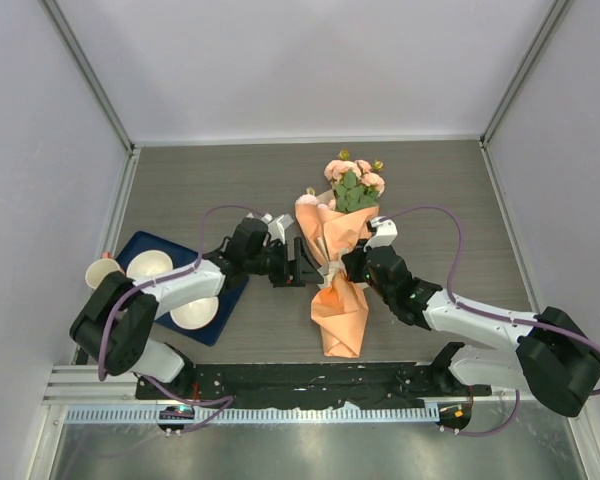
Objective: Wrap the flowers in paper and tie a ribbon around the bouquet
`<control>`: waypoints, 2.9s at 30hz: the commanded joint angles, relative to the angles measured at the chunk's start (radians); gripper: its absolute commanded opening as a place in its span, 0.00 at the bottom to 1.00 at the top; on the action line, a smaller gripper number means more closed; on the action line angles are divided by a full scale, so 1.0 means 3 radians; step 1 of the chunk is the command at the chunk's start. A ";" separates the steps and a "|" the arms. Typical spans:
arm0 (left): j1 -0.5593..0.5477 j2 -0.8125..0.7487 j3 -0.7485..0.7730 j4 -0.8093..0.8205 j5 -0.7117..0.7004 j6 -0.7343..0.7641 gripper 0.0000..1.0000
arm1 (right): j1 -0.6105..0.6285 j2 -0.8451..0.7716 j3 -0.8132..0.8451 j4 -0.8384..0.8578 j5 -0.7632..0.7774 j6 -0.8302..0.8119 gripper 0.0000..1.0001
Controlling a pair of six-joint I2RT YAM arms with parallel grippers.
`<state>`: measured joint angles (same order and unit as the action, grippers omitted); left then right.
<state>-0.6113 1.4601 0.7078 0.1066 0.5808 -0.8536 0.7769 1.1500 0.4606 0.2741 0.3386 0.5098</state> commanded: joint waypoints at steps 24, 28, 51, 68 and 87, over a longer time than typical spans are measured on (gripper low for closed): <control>-0.0217 0.0553 0.0079 0.1276 -0.0044 -0.0049 0.72 | -0.0007 -0.0131 0.0029 0.0027 0.0063 0.0059 0.00; -0.0217 0.0568 0.0126 0.1158 -0.0039 -0.0034 0.62 | -0.0002 -0.0136 0.0019 0.0022 0.0098 0.0146 0.00; -0.0217 0.0241 0.0335 -0.1141 -0.0769 -0.0069 0.00 | 0.0003 -0.0060 0.0341 -0.1194 0.1172 0.1659 0.00; -0.0222 0.0175 -0.0058 -0.1844 -0.1905 -0.0642 0.00 | -0.1070 0.0441 0.0045 -0.0996 0.1071 0.2003 0.00; -0.0238 -0.0200 -0.0457 0.0671 -0.0500 -0.0657 0.64 | -0.1439 0.0161 0.0014 -0.0724 0.0406 0.1266 0.00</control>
<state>-0.6781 1.3277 0.5320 0.0353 0.2783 -1.0321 0.3439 1.2579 0.4580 0.0399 0.4946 0.9688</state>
